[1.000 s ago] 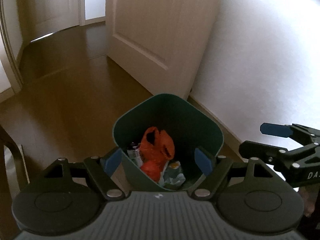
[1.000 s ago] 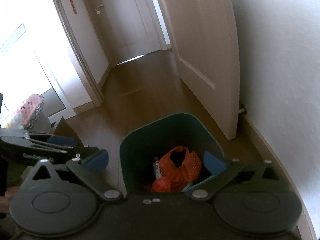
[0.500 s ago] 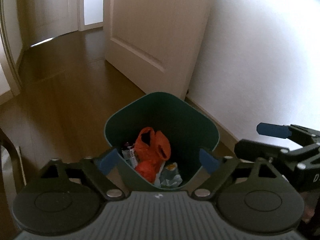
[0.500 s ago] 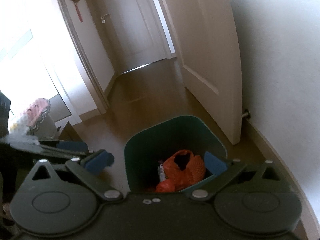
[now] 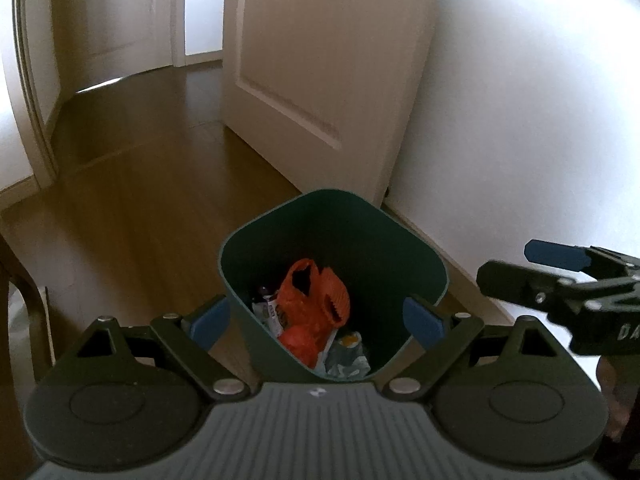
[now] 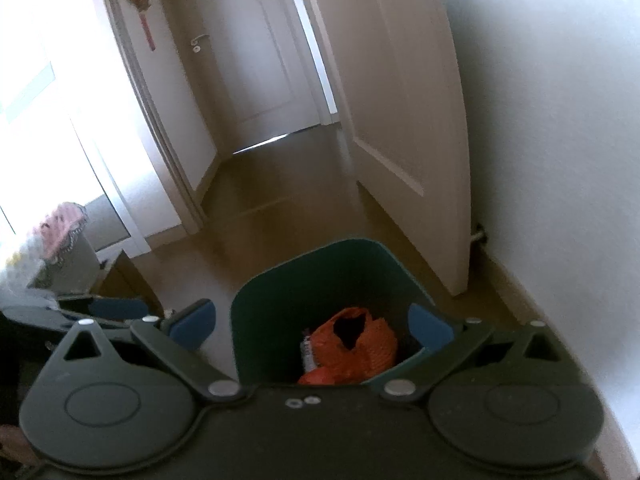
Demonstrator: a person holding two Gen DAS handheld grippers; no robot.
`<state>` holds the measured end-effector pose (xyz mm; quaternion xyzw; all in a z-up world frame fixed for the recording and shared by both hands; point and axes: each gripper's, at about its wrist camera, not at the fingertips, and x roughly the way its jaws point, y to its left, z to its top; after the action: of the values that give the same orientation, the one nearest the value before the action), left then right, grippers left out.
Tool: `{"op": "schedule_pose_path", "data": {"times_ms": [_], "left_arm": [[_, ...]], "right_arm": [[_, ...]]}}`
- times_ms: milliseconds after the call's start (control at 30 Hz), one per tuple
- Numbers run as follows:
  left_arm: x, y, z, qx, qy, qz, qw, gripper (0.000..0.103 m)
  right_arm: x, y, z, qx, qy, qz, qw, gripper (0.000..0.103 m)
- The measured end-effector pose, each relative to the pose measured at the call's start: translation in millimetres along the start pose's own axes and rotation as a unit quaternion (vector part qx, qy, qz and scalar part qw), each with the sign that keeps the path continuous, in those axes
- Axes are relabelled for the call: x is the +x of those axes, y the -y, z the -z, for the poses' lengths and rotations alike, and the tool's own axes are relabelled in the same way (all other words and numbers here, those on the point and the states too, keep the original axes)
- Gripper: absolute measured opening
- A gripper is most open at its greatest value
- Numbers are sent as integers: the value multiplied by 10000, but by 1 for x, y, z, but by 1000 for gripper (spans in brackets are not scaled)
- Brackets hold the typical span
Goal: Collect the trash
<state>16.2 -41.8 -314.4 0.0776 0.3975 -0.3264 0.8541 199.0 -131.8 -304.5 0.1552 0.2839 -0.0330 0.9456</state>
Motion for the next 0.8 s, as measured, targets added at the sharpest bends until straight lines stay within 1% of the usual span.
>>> {"op": "schedule_pose_path", "data": {"times_ms": [167, 400, 667, 733, 800], "left_arm": [[-1, -1, 0, -37, 8, -23, 10000, 94], [3, -3, 1, -120, -98, 21, 9999, 94], [0, 0, -1, -69, 24, 89, 9999, 94], [-1, 1, -1, -72, 57, 155, 9998, 94], [-3, 1, -2, -52, 84, 198, 9998, 94]], "right_arm": [[2, -4, 3, -162, -59, -2, 9999, 103], [2, -4, 1, -103, -82, 37, 9999, 103], [2, 0, -1, -40, -64, 66, 9999, 103], [0, 2, -1, 2, -61, 46, 10000, 103], [-1, 2, 1, -19, -107, 115, 9999, 103]]}}
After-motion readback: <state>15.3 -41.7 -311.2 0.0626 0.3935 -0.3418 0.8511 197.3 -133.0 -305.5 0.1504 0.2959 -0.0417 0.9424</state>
